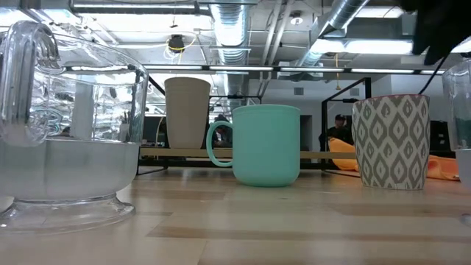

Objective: Stack small to large cups/mugs on shelf
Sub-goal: Put the white mug on the shelf

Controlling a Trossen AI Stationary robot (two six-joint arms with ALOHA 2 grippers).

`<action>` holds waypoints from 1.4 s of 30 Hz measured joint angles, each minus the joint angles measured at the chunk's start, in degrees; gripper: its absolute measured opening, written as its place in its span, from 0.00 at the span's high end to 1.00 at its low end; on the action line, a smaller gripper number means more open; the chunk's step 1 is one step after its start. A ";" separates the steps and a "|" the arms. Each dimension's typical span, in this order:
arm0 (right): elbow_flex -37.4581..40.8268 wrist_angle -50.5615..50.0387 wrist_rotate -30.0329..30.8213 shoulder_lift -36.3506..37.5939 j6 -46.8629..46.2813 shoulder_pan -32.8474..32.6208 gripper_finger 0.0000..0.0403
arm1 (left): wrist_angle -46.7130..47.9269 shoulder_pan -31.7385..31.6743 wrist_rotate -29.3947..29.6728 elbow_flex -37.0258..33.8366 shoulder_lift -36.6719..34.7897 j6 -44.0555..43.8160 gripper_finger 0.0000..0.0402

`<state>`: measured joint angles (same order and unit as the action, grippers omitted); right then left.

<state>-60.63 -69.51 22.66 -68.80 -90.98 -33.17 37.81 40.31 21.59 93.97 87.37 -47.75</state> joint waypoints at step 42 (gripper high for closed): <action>-4.20 5.72 -9.51 -11.10 28.89 10.96 0.94 | -0.07 3.18 4.16 0.00 -0.04 0.05 0.46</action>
<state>-64.83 -63.80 13.15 -79.90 -62.09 -22.21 37.74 43.48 25.75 93.97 87.33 -47.69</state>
